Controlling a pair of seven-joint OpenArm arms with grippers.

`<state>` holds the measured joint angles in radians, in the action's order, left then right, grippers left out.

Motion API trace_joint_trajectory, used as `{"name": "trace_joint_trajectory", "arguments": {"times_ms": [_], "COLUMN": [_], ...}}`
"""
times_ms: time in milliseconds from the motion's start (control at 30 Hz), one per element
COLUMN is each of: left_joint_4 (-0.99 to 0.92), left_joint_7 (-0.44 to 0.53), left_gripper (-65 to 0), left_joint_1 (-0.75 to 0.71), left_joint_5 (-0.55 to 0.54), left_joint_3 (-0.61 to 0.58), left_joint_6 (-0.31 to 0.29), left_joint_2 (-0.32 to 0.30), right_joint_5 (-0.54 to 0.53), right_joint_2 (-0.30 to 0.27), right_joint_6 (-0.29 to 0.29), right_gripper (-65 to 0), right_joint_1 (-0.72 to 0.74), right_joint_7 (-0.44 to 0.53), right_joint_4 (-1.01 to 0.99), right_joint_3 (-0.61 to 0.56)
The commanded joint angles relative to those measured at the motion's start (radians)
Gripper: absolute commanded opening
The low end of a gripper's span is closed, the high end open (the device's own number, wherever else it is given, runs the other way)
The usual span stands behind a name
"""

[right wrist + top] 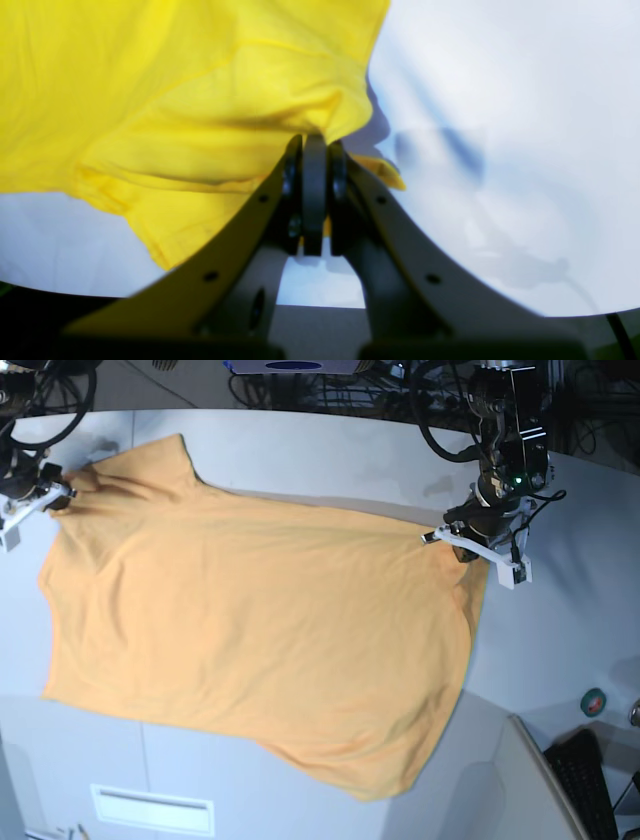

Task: Layout the t-shirt on the table in an organized manner, then fold the t-shirt properly
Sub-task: 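Release and regrasp the shoulder corners with both grippers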

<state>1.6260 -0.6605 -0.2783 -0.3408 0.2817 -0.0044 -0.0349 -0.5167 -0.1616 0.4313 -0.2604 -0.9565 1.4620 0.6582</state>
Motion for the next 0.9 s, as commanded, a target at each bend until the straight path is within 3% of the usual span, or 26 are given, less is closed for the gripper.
{"name": "trace_joint_trajectory", "arguments": {"times_ms": [0, 133, 200, 300, 367, 433, 533, 633, 733, 867], "left_joint_4": [0.021, 0.015, 0.018, 0.024, 0.026, 0.026, 0.05, 0.171, 0.274, 0.251], "left_joint_7": [0.018, 0.018, 0.018, 0.018, 0.018, 0.018, 0.015, 0.011, 0.009, 0.012], "left_gripper": [-65.0, -62.7, -44.4, -19.4, -8.2, -3.9, -6.9, -14.6, -28.8, -55.6], "left_joint_1": [-0.009, -0.028, -0.046, -0.06, -0.078, -0.088, -0.126, -0.175, -0.192, -0.12], "left_joint_5": [-0.001, -0.001, -0.001, -0.002, -0.016, -0.103, -0.275, -0.346, -0.324, -0.292], "left_joint_3": [0.003, 0.014, 0.035, 0.063, 0.118, 0.193, 0.273, 0.227, 0.078, -0.126], "left_joint_6": [-0.004, -0.004, -0.004, -0.004, -0.004, -0.004, -0.006, -0.006, -0.006, 0.002], "left_joint_2": [-0.003, -0.003, -0.001, -0.001, 0.002, 0.01, 0.005, -0.029, -0.061, -0.087], "right_joint_5": [-0.01, -0.01, -0.01, -0.01, -0.01, -0.01, -0.01, -0.01, -0.01, -0.01], "right_joint_2": [-0.017, -0.017, -0.017, -0.019, -0.019, -0.017, -0.011, 0.003, 0.015, 0.01], "right_joint_6": [0.007, 0.007, 0.007, 0.007, 0.007, 0.007, 0.005, 0.005, 0.007, 0.007], "right_gripper": [-65.0, -65.0, -65.0, -50.4, -47.3, -47.7, -48.2, -51.9, -57.5, -65.0], "right_joint_1": [0.006, 0.006, 0.006, 0.006, -0.003, -0.017, -0.05, -0.083, -0.081, -0.007], "right_joint_7": [0.012, 0.012, 0.012, 0.012, 0.012, 0.012, 0.014, 0.018, 0.018, 0.018], "right_joint_4": [0.012, 0.013, 0.015, 0.022, 0.044, 0.085, 0.188, 0.305, 0.365, 0.279], "right_joint_3": [0.004, 0.004, 0.012, 0.013, 0.015, 0.015, 0.015, 0.007, -0.007, -0.104]}}
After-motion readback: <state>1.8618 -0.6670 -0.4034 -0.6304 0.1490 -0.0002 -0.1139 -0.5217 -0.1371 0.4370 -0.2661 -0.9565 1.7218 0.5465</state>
